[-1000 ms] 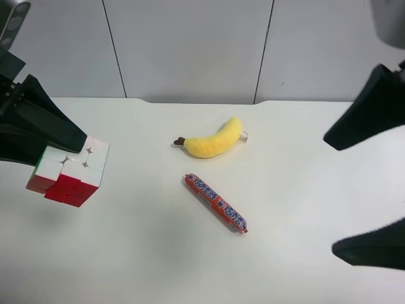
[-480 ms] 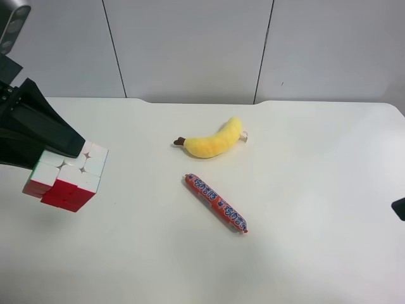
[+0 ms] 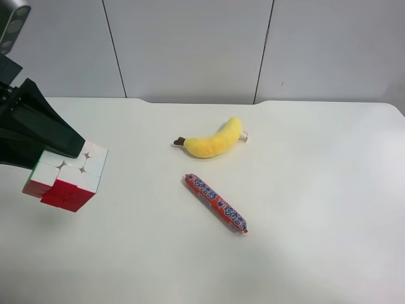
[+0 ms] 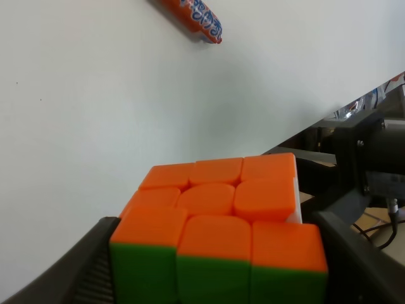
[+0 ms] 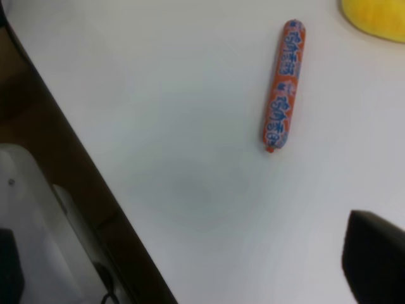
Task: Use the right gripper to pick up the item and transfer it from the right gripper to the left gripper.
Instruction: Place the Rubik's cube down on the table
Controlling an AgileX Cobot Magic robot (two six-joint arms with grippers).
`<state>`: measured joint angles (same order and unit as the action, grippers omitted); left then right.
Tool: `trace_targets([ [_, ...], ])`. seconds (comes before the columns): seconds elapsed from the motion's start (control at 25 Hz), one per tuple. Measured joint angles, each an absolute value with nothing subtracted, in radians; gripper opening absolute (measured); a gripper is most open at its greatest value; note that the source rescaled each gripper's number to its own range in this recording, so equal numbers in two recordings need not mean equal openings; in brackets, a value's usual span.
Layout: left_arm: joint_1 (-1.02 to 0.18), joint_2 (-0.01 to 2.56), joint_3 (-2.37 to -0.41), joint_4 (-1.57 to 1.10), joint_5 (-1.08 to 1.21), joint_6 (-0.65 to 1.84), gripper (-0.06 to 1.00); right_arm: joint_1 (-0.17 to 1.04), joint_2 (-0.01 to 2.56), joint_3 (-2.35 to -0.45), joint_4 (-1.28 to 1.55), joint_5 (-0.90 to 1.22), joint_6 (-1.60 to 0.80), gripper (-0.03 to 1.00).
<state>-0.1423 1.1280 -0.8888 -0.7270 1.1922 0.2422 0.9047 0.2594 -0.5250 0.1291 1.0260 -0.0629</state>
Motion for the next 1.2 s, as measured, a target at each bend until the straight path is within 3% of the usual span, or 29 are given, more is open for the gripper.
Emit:
trace_targets([
  [0.4,-0.142,1.128,-0.889,-0.727,1.192,0.242,0.01,0.891,0.222,-0.525,0.136,1.026,-0.062,1.0],
  [0.52,-0.142,1.128,-0.889,-0.727,1.192,0.242,0.01,0.805,0.157,-0.525,0.146,1.026,-0.062,1.0],
  [0.96,-0.142,1.128,-0.889,-0.667,1.186,0.242,0.01,0.307,-0.003,-0.522,0.147,1.027,-0.061,1.0],
  [1.2,-0.142,1.128,-0.889,-0.507,1.089,0.241,0.01,0.256,-0.003,-0.519,0.151,1.027,-0.06,1.0],
])
